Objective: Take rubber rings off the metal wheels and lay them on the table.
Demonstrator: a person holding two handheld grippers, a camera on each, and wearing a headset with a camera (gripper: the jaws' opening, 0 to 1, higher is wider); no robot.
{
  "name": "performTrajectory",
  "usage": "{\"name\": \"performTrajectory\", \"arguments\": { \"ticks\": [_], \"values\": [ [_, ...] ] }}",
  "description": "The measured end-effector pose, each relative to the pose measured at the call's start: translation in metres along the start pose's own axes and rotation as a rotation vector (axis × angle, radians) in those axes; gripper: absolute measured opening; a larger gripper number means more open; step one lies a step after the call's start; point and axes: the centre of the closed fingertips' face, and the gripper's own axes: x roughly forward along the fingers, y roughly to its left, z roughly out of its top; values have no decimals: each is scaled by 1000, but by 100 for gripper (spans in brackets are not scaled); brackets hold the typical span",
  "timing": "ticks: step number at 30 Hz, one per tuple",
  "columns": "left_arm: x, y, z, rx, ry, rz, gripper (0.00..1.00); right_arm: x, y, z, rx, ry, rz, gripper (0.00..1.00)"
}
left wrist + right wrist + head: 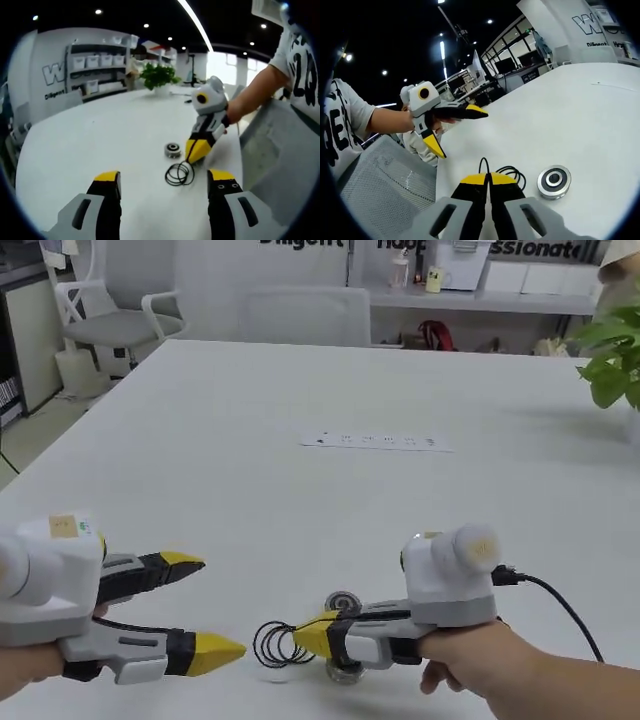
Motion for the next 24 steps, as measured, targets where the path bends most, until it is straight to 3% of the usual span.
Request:
{"name": "performTrajectory", "arguments": {
  "ticks": [7,19,24],
  "values": [
    [-1,-2,-4,-6,5,-1,71,3,1,-9,-59,44,-6,0],
    [0,-4,-8,-7,15,-4,70,-2,-9,-10,-131,57,-63,0],
    [-1,-4,-8,-10,10,-3,70,-3,-10,-8,-146,51,-66,6]
  ]
}}
